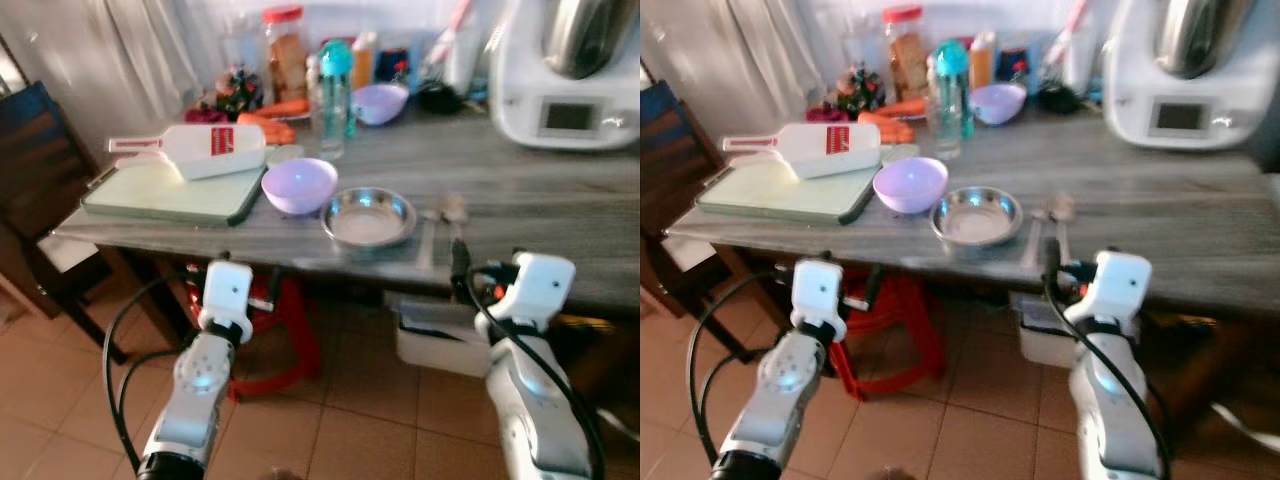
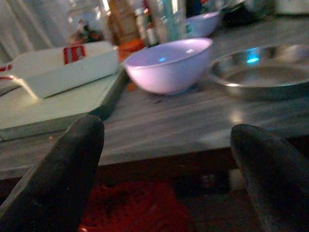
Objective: Setting the table
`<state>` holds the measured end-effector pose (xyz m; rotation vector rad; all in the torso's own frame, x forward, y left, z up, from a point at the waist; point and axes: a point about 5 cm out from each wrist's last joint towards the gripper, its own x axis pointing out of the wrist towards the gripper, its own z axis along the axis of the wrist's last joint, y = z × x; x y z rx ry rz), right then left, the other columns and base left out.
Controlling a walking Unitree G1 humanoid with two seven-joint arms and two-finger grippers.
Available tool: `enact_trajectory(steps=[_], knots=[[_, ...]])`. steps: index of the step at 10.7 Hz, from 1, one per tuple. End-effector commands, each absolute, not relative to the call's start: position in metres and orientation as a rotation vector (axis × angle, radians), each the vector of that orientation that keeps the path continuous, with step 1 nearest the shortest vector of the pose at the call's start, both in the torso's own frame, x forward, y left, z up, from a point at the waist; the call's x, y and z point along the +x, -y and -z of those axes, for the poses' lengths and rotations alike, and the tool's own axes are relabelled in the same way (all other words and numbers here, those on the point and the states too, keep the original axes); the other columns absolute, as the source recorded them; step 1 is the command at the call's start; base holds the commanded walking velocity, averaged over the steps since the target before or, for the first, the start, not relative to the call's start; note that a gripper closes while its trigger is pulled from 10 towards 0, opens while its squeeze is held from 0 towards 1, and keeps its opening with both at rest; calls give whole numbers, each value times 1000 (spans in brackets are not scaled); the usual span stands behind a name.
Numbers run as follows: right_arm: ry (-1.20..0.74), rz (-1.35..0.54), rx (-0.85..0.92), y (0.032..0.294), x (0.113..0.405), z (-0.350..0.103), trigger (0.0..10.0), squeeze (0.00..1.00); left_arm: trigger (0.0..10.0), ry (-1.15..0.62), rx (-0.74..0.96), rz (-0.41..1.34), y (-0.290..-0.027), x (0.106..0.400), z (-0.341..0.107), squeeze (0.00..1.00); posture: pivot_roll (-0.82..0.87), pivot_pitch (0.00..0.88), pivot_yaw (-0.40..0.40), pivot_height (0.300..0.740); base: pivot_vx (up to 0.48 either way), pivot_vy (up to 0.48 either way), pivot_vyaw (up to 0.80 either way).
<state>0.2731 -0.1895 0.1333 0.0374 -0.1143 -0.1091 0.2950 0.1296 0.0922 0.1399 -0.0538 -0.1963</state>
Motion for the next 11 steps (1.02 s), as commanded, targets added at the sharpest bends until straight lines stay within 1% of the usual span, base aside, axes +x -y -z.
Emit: enact_trajectory(steps=[1,2,4,7,11], knots=[[122,94,36,183,275,-133,10000,0,10000,55,161,183,-135,296,-93,0,23,0,83,740,-322,0,0],[121,109,88,186,275,-131,10000,0,10000,53,161,189,-134,294,-92,0,25,0,82,740,-322,0,0],[124,92,112,183,276,-133,10000,0,10000,51,160,194,-134,294,-91,0,25,0,82,740,-319,0,0],[129,65,103,180,275,-131,10000,0,10000,100,130,278,-131,293,-96,0,26,0,80,740,0,0,0],[136,72,114,183,273,-132,10000,0,10000,88,129,304,-128,292,-94,0,22,0,80,740,0,0,0]])
